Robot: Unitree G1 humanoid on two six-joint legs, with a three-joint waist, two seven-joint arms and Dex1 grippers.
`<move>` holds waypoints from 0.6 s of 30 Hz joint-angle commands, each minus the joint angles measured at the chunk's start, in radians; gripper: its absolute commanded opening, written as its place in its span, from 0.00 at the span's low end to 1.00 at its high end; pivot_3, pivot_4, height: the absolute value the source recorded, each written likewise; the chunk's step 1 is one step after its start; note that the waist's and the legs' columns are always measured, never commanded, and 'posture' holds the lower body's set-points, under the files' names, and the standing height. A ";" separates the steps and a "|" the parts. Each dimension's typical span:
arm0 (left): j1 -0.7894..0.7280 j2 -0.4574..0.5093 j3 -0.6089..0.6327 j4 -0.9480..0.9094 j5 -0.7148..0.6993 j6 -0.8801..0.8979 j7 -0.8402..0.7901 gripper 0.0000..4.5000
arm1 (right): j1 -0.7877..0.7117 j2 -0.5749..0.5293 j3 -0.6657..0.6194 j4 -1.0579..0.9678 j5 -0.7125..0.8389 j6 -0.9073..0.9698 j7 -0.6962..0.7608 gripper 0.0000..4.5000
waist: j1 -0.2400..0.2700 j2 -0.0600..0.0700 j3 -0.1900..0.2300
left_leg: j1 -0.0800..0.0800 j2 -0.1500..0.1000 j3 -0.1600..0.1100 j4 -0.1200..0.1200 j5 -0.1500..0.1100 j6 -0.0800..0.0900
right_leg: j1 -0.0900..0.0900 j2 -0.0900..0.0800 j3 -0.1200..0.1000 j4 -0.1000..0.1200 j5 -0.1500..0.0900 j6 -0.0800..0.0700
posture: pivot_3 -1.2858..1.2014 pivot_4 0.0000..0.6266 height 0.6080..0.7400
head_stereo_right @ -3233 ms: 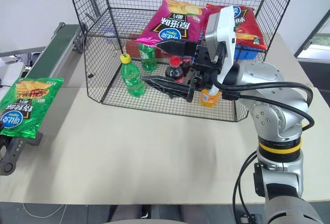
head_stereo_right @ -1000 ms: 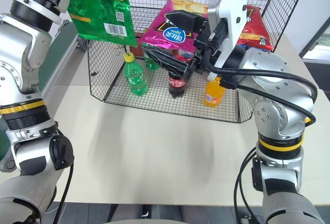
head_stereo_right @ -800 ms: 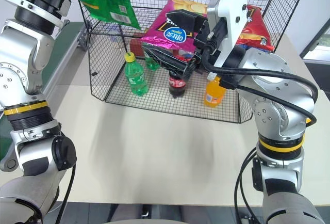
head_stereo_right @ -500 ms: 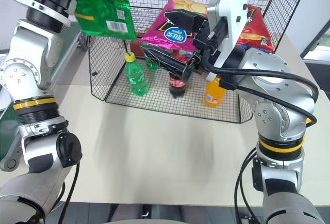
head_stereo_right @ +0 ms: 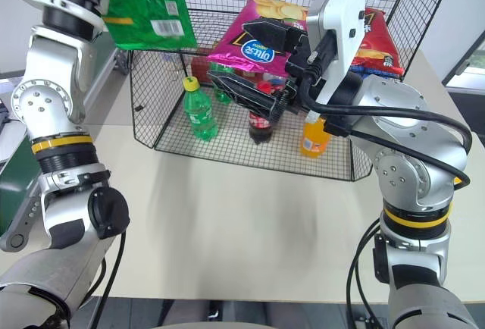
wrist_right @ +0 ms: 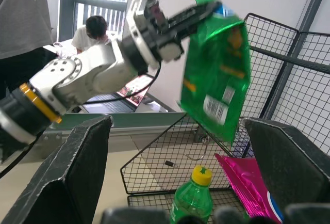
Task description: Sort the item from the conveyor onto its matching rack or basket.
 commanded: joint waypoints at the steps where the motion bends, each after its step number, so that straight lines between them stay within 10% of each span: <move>1: -0.030 -0.014 -0.004 0.019 0.036 -0.007 -0.053 0.00 | -0.005 -0.006 -0.034 -0.026 0.007 -0.015 -0.009 1.00 | 0.001 0.000 0.000 | 0.000 0.000 0.000 0.000 0.000 0.000 | 0.000 0.000 0.000 0.000 0.000 0.000 | 0.52 0.24 1.00; 18: -0.140 -0.073 -0.003 0.169 0.130 -0.004 -0.183 0.00 | -0.018 0.034 -0.047 -0.023 -0.043 -0.063 -0.097 1.00 | -0.001 0.000 0.000 | 0.000 0.000 0.000 0.000 0.000 0.001 | 0.000 0.000 -0.001 0.000 0.000 0.000 | 0.52 0.24 1.00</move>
